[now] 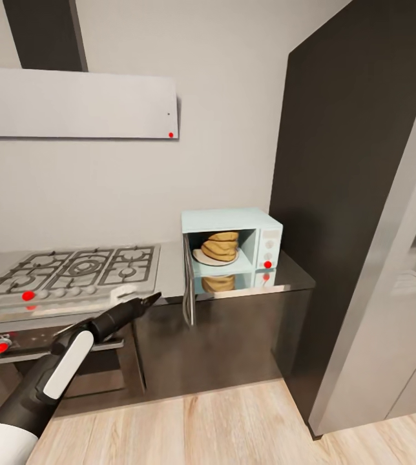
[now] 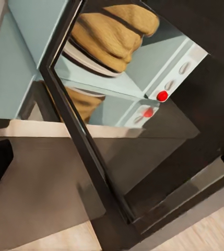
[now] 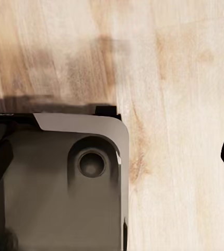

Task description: In the kitchen, take the popcorn bag from the countertop, put it into the microwave, and heat it until the popcorn is cooked so the cooked popcorn ends up inside the bag.

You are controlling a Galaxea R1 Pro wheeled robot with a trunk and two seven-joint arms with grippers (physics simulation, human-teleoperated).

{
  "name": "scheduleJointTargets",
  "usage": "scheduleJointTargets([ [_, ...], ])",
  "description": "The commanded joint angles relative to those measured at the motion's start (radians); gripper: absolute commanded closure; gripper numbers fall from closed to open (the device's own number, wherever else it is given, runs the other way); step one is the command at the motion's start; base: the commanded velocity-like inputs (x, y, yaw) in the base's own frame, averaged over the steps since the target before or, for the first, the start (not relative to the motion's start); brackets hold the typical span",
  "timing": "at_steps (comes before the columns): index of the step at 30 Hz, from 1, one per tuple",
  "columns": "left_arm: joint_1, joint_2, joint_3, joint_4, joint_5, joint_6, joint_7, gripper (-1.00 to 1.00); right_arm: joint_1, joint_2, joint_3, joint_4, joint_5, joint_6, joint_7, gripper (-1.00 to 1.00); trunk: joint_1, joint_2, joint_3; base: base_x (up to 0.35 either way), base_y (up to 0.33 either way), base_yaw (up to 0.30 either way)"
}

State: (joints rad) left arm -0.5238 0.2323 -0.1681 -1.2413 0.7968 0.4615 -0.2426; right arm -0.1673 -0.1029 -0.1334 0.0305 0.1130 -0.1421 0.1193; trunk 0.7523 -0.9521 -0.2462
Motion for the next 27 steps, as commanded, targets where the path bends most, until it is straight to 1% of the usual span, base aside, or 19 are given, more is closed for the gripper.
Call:
scheduleJointTargets([
  [1, -0.001, 0.001, -0.001, 0.002, 0.005, 0.005, 0.001, -1.0, -0.001, -0.001, -0.008, 0.003, 0.011, -0.006, 0.002, -1.0, 0.001, -0.001, -0.001, 0.274, 0.0, 0.0],
  [4, -0.001, 0.001, -0.001, 0.004, 0.004, 0.005, 0.001, -1.0, -0.001, 0.0, -0.008, 0.003, 0.011, -0.005, 0.002, -1.0, 0.001, -0.001, -0.001, 0.157, 0.0, 0.0],
  [12, -0.001, 0.001, -0.001, 0.004, 0.004, 0.005, 0.002, -1.0, -0.001, 0.0, -0.008, 0.003, 0.013, -0.007, 0.001, -1.0, 0.001, -0.001, -0.001, 0.012, 0.0, 0.0],
  [14, 0.004, 0.005, 0.003, 0.003, -0.007, 0.0, -0.002, -1.0, -0.001, 0.004, -0.008, 0.003, 0.008, -0.004, 0.0, -1.0, 0.001, -0.001, -0.001, 0.0, 0.0, 0.0],
  [18, 0.003, 0.007, 0.004, -0.012, 0.013, -0.001, -0.006, -1.0, -0.001, 0.001, -0.008, 0.003, 0.012, -0.004, 0.0, -1.0, 0.001, -0.001, -0.001, 0.0, 0.0, 0.0],
  [20, 0.002, 0.005, 0.004, -0.013, 0.013, -0.002, 0.004, -1.0, -0.001, 0.0, -0.008, 0.003, 0.013, -0.004, 0.0, -1.0, 0.001, -0.001, -0.001, 0.16, 0.0, 0.0],
  [27, 0.002, 0.004, 0.004, -0.013, 0.013, -0.002, 0.005, -1.0, -0.001, 0.0, -0.008, 0.003, 0.013, -0.002, 0.0, -1.0, 0.001, -0.001, -0.001, 0.259, 0.0, 0.0],
])
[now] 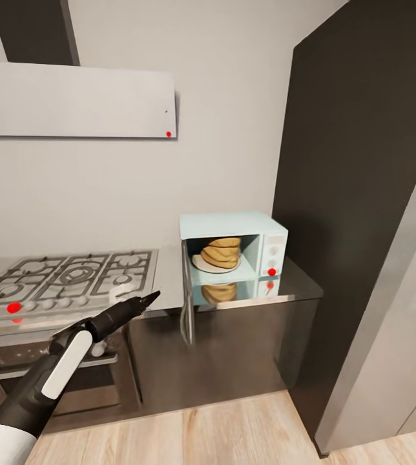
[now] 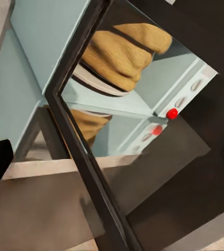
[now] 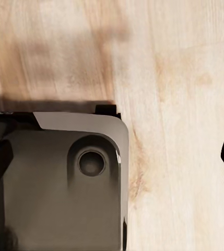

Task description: In the kitchen, take the popcorn bag from the countertop, put it into the microwave, and heat it until the popcorn is cooked so the cooked popcorn ends up inside the bag.

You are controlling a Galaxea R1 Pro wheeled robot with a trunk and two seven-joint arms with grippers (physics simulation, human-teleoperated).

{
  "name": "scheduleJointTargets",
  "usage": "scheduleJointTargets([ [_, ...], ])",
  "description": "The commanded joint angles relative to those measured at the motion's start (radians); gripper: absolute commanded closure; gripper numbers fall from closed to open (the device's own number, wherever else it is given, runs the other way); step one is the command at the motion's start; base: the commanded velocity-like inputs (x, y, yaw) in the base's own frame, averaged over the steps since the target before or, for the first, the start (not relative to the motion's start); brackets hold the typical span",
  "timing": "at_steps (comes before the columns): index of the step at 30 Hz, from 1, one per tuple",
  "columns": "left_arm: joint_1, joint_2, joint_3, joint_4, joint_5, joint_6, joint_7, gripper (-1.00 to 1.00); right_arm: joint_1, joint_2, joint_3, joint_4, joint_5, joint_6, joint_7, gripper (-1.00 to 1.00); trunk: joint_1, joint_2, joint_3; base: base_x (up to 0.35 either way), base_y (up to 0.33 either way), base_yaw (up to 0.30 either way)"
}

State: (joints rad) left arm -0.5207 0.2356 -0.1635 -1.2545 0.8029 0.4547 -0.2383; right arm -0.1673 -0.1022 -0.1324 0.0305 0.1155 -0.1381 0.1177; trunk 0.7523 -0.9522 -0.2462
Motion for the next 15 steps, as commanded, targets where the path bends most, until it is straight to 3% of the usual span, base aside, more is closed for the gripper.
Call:
scheduleJointTargets([
  [1, -0.001, 0.001, -0.001, 0.0, 0.007, 0.005, 0.001, -1.0, -0.001, 0.0, -0.009, 0.003, 0.01, -0.006, 0.002, -1.0, 0.001, -0.001, -0.001, 0.267, 0.0, 0.0],
  [6, -0.001, 0.001, -0.001, 0.0, 0.007, 0.004, 0.001, -1.0, -0.001, 0.001, -0.009, 0.003, 0.011, -0.006, 0.002, -1.0, 0.001, -0.001, -0.001, 0.26, 0.0, 0.0],
  [10, -0.001, 0.001, -0.004, -0.002, 0.007, 0.007, 0.0, -1.0, -0.001, 0.0, -0.009, 0.003, 0.01, -0.008, 0.002, -1.0, 0.001, -0.001, -0.001, 0.063, 0.0, 0.0],
  [12, -0.001, 0.002, -0.009, -0.005, -0.009, 0.008, -0.002, -1.0, -0.001, 0.0, -0.009, 0.003, 0.01, -0.008, 0.002, -1.0, 0.001, -0.001, -0.001, 0.009, 0.0, 0.0],
  [15, -0.001, -0.001, -0.012, -0.007, -0.075, 0.008, -0.005, -1.0, -0.001, -0.001, -0.01, 0.003, 0.007, -0.012, 0.002, -1.0, 0.001, -0.001, -0.001, 0.002, 0.0, -0.007],
])
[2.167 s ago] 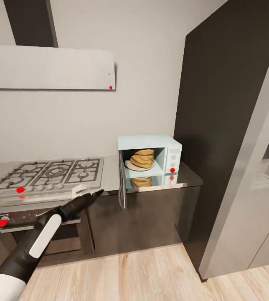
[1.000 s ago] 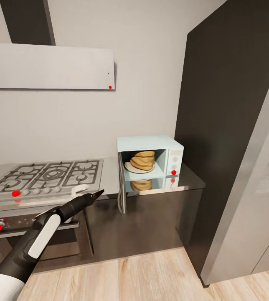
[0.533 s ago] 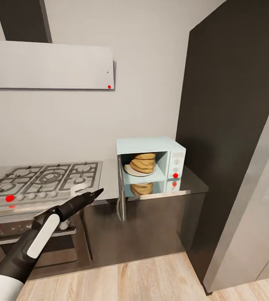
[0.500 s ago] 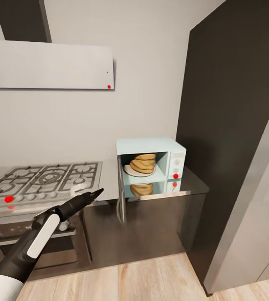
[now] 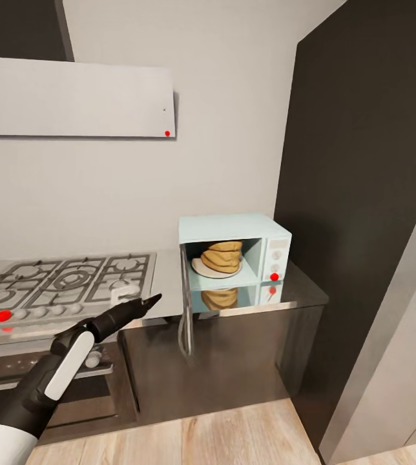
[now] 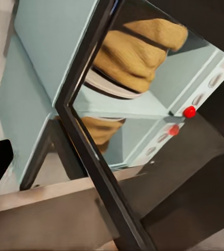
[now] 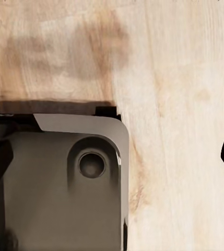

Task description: In the kitchen, take the popcorn bag from the countertop, put it into the microwave, and heat it until the popcorn is cooked so the cooked popcorn ends up inside the bag.

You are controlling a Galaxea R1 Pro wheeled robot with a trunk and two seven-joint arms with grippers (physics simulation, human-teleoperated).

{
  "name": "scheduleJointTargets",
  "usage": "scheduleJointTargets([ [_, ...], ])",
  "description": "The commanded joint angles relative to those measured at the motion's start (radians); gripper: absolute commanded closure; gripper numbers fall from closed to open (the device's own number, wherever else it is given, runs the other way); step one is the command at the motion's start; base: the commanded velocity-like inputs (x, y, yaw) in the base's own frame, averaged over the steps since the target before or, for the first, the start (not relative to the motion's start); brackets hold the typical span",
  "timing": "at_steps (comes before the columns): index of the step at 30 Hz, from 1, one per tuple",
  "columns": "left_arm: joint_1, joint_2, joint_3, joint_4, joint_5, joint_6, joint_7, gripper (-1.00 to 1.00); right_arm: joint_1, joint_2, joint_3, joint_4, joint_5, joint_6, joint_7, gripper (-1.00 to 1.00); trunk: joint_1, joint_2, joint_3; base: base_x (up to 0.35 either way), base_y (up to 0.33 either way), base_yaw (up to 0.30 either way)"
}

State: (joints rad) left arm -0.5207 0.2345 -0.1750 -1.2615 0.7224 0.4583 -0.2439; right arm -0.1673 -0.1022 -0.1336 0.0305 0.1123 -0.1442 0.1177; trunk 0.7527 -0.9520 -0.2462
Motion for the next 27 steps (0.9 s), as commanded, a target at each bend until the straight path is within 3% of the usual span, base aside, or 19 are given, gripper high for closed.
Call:
scheduleJointTargets([
  [1, -0.001, 0.0, -0.001, -0.001, -0.013, 0.005, 0.0, -1.0, -0.001, -0.001, -0.009, 0.003, 0.007, -0.007, 0.002, -1.0, 0.0, -0.001, -0.001, 0.001, 0.0, -0.082],
  [3, -0.001, -0.002, 0.0, -0.001, -0.041, 0.006, 0.0, -1.0, -0.001, -0.001, -0.009, 0.003, -0.003, -0.007, 0.002, -1.0, 0.0, -0.001, -0.001, 0.0, 0.0, -0.157],
  [7, -0.001, -0.003, -0.02, -0.001, -0.06, 0.005, -0.001, -1.0, -0.001, -0.001, -0.009, 0.003, -0.012, -0.005, 0.002, -1.0, 0.0, -0.001, -0.001, 0.0, 0.0, -0.22],
  [12, -0.001, -0.003, -0.047, -0.001, -0.063, 0.005, -0.002, -1.0, -0.001, -0.001, -0.009, 0.003, -0.013, -0.005, 0.002, -1.0, 0.0, -0.001, -0.001, 0.0, 0.0, -0.24],
  [27, -0.001, -0.006, -0.049, -0.023, -0.063, 0.003, -0.003, -1.0, -0.001, 0.001, -0.009, 0.003, -0.013, -0.005, 0.002, -1.0, 0.0, -0.001, -0.001, 0.0, 0.0, -0.242],
])
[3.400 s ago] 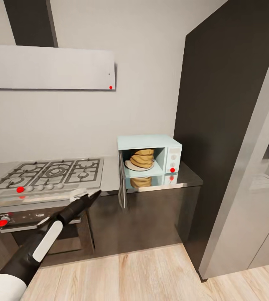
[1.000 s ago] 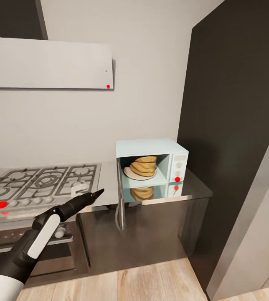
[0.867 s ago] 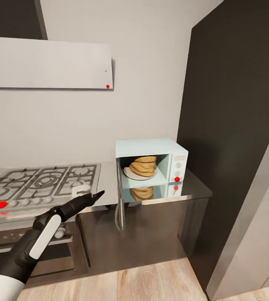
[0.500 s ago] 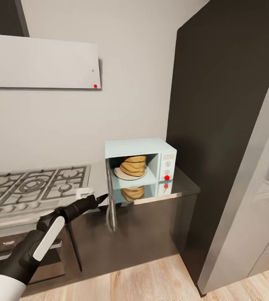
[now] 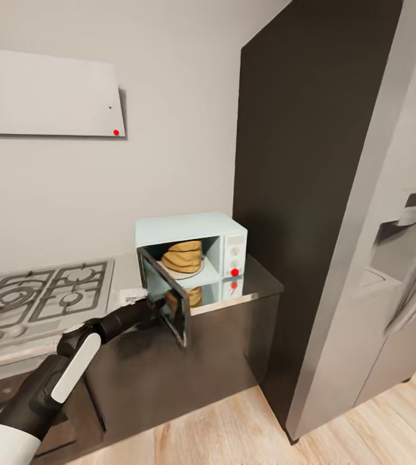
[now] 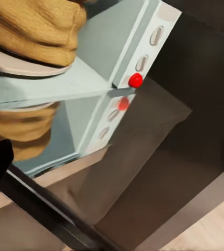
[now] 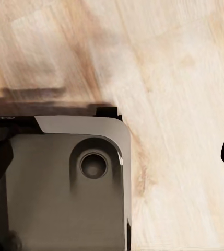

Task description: In the kitchen, take the popcorn bag from the countertop, put it into the microwave, and heat it until the popcorn is cooked so the cooked popcorn ends up inside the bag.

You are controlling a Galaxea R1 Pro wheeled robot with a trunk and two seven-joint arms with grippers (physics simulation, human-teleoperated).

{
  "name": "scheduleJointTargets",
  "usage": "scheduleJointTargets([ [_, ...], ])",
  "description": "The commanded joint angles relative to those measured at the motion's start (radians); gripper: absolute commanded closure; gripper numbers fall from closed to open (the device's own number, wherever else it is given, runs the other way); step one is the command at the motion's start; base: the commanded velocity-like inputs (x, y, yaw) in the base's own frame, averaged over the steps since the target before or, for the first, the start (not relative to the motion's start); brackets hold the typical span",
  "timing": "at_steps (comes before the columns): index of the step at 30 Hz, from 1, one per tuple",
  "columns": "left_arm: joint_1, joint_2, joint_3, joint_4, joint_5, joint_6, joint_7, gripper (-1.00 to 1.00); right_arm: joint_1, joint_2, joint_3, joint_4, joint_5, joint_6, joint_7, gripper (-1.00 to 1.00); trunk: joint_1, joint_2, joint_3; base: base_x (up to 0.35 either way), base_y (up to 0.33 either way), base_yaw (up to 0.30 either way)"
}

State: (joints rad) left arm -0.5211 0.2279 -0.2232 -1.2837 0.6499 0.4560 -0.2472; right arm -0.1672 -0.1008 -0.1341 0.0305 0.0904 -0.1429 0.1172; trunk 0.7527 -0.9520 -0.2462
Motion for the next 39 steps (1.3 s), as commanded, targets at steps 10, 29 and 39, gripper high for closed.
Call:
scheduleJointTargets([
  [10, -0.001, 0.0, -0.002, -0.002, 0.01, 0.006, 0.002, -1.0, -0.002, 0.0, -0.009, 0.003, 0.009, -0.006, 0.002, -1.0, 0.0, -0.001, -0.001, 0.0, 0.0, -0.241],
  [29, -0.002, -0.019, 0.007, 0.004, 0.002, 0.004, 0.012, -1.0, -0.002, -0.004, -0.009, 0.003, 0.009, -0.007, 0.002, -1.0, 0.0, -0.001, -0.001, 0.0, 0.0, -0.187],
  [39, -0.002, -0.021, 0.005, 0.008, 0.002, 0.004, 0.012, -1.0, -0.002, -0.005, -0.009, 0.003, 0.009, -0.007, 0.002, -1.0, 0.0, -0.001, -0.001, 0.17, 0.0, -0.001],
])
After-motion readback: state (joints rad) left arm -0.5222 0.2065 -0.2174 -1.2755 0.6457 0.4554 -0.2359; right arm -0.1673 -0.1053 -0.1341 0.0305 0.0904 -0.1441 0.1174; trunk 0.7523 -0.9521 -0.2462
